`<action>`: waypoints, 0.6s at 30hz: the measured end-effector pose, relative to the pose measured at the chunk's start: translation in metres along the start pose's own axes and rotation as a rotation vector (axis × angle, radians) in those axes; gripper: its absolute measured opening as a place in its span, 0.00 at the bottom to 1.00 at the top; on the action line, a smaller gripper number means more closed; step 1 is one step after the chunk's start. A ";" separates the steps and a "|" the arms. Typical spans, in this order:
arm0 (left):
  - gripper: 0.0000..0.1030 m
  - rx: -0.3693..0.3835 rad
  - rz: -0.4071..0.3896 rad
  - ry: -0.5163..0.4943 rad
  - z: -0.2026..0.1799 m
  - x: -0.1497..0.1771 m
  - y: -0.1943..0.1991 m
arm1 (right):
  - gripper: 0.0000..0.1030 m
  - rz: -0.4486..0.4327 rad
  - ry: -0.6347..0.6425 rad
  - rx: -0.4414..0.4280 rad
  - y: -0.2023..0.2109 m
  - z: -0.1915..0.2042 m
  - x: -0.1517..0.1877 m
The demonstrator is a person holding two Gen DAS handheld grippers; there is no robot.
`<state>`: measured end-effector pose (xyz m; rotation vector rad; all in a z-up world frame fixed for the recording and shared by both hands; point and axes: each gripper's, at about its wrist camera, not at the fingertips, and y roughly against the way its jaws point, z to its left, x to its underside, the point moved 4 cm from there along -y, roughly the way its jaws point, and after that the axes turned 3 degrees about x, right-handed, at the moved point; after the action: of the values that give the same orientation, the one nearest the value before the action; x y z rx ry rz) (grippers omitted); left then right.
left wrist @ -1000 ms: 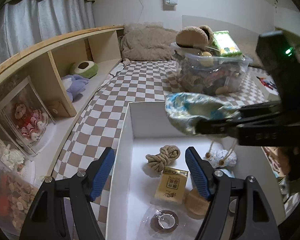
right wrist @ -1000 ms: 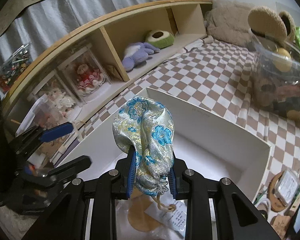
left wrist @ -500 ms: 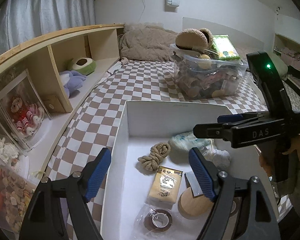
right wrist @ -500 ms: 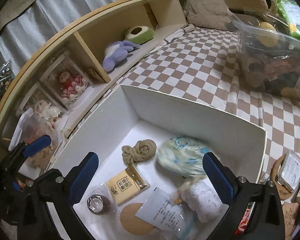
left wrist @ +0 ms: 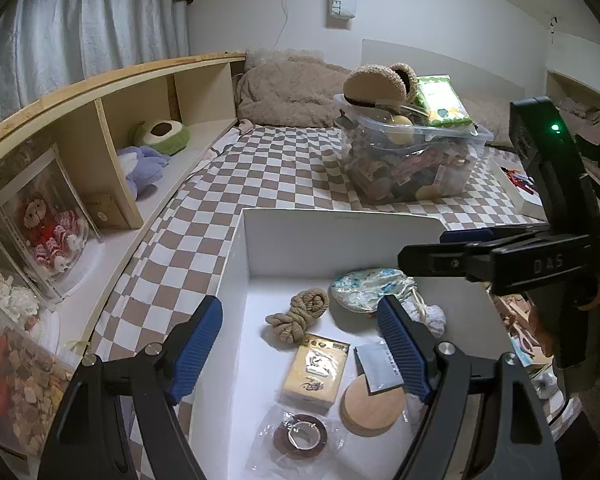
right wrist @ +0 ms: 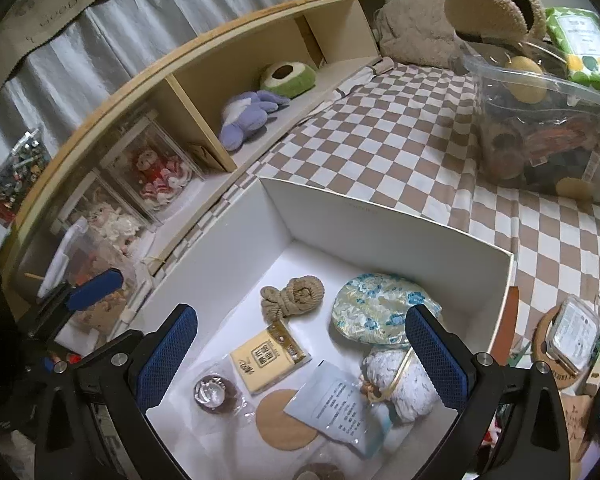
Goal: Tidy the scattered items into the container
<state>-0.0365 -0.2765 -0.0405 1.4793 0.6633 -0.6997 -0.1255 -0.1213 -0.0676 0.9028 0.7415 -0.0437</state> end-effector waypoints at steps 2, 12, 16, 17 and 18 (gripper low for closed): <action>0.78 -0.002 -0.006 0.001 -0.002 -0.002 0.003 | 1.00 -0.011 -0.004 -0.015 0.008 0.000 0.001; 0.78 -0.002 -0.028 0.005 -0.013 -0.010 0.021 | 1.00 -0.068 0.030 -0.031 0.048 0.005 0.008; 0.78 -0.001 -0.035 0.010 -0.019 -0.012 0.028 | 1.00 -0.092 0.045 -0.036 0.063 0.008 0.012; 0.78 0.000 -0.035 0.012 -0.021 -0.013 0.030 | 1.00 -0.100 0.050 -0.033 0.067 0.008 0.012; 0.78 0.001 -0.034 0.015 -0.023 -0.013 0.031 | 1.00 -0.109 0.056 -0.027 0.072 0.008 0.013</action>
<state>-0.0206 -0.2546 -0.0106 1.4780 0.7015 -0.7156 -0.0873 -0.0778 -0.0227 0.8398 0.8416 -0.1046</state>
